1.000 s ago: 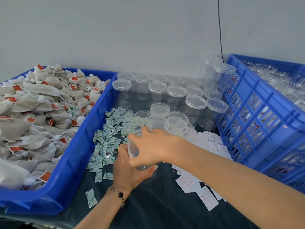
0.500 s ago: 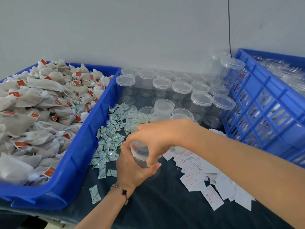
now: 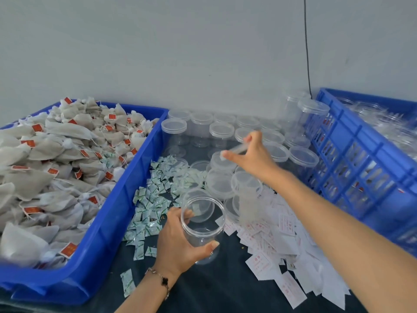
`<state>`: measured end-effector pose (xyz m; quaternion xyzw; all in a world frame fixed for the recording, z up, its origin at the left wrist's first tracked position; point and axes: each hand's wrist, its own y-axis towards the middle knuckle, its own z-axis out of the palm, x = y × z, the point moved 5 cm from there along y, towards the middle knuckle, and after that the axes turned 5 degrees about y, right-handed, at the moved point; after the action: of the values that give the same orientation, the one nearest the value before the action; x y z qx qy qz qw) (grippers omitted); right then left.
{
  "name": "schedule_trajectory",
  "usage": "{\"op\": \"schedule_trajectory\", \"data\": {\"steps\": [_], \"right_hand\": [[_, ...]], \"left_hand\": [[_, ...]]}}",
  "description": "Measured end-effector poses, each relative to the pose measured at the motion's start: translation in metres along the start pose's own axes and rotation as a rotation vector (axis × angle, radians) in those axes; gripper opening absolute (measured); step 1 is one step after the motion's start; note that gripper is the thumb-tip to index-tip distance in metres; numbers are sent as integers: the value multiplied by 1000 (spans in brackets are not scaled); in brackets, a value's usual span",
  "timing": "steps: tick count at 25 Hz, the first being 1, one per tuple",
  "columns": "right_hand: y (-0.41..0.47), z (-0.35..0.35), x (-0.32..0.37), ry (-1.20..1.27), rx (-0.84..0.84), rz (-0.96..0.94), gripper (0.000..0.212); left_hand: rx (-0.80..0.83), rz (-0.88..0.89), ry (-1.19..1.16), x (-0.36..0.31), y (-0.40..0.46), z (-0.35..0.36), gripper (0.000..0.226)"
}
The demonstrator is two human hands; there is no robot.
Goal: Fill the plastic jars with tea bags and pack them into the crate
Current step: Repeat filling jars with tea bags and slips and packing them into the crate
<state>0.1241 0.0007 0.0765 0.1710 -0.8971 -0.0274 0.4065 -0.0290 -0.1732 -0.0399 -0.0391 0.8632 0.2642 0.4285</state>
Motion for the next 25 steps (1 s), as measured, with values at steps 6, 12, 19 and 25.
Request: {"op": "schedule_trajectory", "data": {"steps": [6,12,19,25], "right_hand": [[3,39,-62,-287,153,78,59],[4,46,33,-179,174,-236,60],[24,135,192,-427,495,-656,51],[27,235,208,-868,858,-533,30]], "left_hand": [[-158,1,-56,-16,0,-18,87],[-420,-116,-76,-11,23,-63,100],[-445,-198,-108,18,39,-73,99],[-342,-289,-25,35,38,-62,106]]}}
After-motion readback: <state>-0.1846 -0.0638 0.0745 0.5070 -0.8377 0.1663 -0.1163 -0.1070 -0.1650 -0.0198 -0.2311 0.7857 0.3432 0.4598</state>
